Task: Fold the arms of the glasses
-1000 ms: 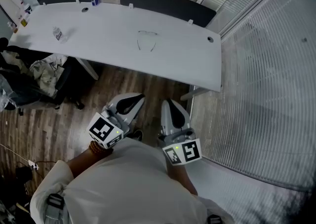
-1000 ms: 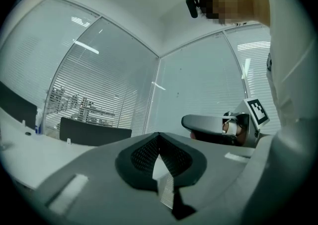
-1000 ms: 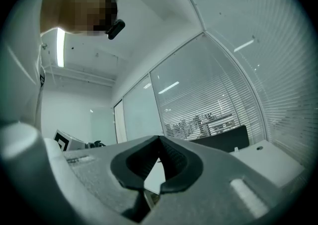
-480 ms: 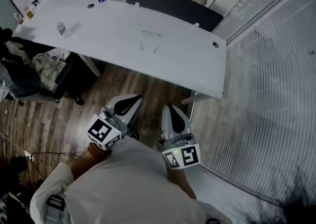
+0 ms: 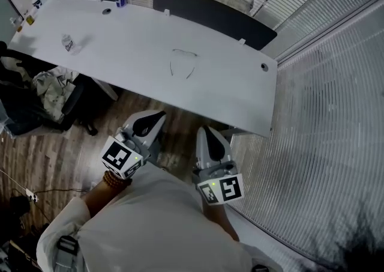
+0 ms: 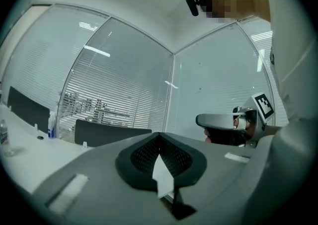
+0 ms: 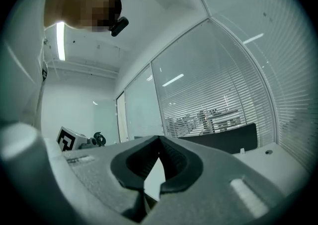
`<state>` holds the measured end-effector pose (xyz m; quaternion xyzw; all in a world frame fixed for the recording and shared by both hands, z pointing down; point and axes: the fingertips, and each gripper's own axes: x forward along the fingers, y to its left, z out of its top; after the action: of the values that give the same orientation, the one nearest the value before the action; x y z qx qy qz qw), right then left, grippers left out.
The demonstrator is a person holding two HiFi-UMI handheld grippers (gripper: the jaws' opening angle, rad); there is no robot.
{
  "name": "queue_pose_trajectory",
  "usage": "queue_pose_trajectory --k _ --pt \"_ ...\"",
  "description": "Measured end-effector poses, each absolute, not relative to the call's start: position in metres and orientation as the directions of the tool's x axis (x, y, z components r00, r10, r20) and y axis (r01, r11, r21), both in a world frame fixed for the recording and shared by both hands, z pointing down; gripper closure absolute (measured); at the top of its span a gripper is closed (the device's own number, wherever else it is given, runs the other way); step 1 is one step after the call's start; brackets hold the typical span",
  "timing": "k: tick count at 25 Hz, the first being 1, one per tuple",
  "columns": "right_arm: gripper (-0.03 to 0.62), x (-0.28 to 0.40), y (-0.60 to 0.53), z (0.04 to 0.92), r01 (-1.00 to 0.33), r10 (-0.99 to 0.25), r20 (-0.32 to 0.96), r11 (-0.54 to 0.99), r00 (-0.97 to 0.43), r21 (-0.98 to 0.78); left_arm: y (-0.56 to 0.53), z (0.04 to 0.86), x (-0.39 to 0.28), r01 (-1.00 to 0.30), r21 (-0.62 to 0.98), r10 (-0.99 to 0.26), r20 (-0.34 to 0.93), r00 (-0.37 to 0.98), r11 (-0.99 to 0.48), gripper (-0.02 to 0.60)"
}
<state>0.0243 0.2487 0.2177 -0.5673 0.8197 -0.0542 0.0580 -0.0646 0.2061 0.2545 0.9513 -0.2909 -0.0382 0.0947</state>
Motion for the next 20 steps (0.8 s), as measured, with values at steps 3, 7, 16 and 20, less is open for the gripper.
queue_pose_trajectory --k 3,7,16,20 --pt "0.594 0.02 0.203 0.217 -0.928 -0.937 -0.019 0.348 -0.349 -0.132 0.16 0.257 -0.066 -0.532 0.208 -0.549 -0.025 0.836 -0.821 0.578" --pt "0.594 0.016 0.142 0.213 -0.938 -0.941 0.038 0.332 -0.337 -0.095 0.105 0.251 -0.07 -0.511 0.186 -0.529 -0.058 0.847 -0.839 0.578" --pt "0.594 0.017 0.032 0.213 -0.958 -0.957 0.064 0.279 -0.282 -0.061 -0.005 0.257 -0.074 -0.483 0.191 -0.498 -0.036 0.866 -0.854 0.578" --pt "0.594 0.038 0.009 0.214 -0.966 -0.965 0.069 0.251 -0.254 -0.057 -0.029 0.257 -0.061 -0.466 0.179 -0.477 -0.026 0.878 -0.867 0.578"
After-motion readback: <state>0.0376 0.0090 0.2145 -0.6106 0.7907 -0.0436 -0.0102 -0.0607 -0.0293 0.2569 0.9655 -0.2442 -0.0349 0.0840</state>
